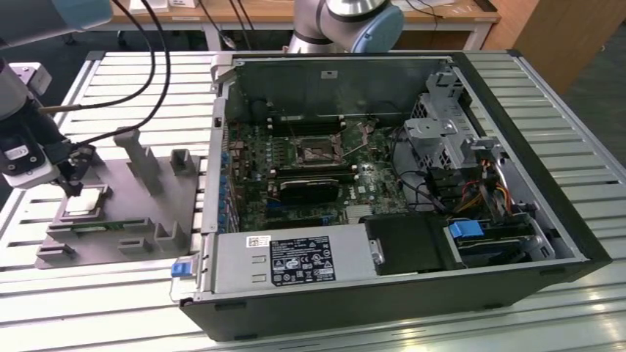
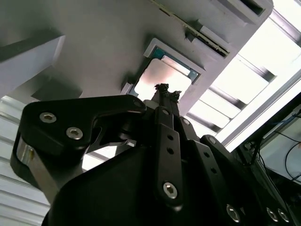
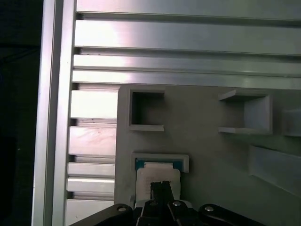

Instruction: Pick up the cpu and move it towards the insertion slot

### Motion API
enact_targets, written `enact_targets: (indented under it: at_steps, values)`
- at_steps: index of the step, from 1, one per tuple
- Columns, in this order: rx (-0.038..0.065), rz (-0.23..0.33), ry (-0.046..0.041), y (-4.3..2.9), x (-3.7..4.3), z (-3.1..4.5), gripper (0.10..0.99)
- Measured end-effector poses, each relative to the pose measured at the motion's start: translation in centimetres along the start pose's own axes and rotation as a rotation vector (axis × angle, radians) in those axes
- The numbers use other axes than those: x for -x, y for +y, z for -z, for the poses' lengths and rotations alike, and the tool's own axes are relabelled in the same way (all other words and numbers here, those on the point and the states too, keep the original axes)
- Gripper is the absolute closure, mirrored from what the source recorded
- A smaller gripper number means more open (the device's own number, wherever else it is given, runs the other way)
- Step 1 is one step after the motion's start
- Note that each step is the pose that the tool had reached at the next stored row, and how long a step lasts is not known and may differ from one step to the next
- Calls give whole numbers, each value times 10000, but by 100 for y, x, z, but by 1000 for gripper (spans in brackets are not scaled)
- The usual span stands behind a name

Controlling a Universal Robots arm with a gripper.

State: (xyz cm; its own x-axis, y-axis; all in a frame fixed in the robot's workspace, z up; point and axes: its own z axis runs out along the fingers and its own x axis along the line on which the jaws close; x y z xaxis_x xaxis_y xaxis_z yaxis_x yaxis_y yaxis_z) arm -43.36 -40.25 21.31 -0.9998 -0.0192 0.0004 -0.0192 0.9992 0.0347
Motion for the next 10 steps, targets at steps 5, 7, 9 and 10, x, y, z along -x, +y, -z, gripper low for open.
enact_targets:
  at_steps: [5, 7, 9, 10]
  values:
    - [-1, -1, 2, -24, -6, -62, 984]
    - [-1, -1, 2, -44, -7, -75, 984]
    - [0, -1, 1, -62, -8, -87, 984]
    - [0, -1, 0, -64, -8, -90, 984]
